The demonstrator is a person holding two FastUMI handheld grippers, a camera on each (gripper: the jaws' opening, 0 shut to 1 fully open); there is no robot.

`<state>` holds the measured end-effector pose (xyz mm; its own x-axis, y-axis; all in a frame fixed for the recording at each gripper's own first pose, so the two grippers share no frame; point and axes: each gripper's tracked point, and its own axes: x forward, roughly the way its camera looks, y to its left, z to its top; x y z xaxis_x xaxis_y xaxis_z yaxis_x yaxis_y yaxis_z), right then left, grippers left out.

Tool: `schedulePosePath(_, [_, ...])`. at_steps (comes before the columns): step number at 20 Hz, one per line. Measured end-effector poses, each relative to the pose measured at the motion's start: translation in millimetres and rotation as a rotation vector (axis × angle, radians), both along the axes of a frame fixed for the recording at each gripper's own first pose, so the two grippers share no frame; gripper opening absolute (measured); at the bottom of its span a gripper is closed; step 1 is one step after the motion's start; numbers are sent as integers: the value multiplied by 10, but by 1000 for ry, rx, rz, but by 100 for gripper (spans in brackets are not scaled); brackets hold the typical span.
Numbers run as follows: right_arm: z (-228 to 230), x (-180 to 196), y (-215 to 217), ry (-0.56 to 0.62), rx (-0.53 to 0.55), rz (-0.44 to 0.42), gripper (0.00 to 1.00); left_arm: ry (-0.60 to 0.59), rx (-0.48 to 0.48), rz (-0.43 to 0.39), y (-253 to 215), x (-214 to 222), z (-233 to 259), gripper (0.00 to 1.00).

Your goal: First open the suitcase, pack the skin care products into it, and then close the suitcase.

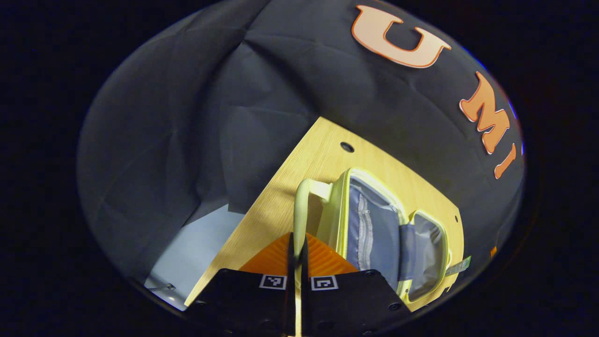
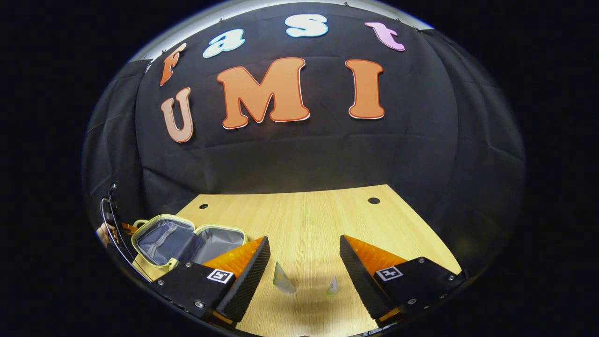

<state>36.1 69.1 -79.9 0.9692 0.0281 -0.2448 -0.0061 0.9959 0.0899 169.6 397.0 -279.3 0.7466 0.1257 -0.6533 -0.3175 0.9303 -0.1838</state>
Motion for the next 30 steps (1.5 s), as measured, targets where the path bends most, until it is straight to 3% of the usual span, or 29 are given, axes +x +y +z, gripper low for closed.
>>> schedulePosePath(4, [-46,-8,-1,9,-20,-16,95,58,-23,26,106,0,-244,5])
schedulePosePath(7, [-42,17,-37,10,-29,-21,95,94,100,71,308,-9,-224,13])
schedulePosePath(10, [-59,39,-83,12,-25,-22,95,-5,257,101,355,151,268,100])
schedulePosePath(15, [-56,112,-222,7,-47,-13,95,-258,409,89,-412,58,1488,96])
schedulePosePath(20, [0,176,-324,22,-46,45,95,-465,382,37,-1746,-182,2428,96])
schedulePosePath(24, [21,164,-489,30,-52,65,95,-577,387,28,-2614,-308,2616,96])
schedulePosePath(27, [-6,131,-629,31,-58,55,95,-643,477,6,-3273,-372,2700,96])
schedulePosePath(30, [-83,33,-720,45,-38,22,95,-676,490,-122,-4164,-317,2494,93])
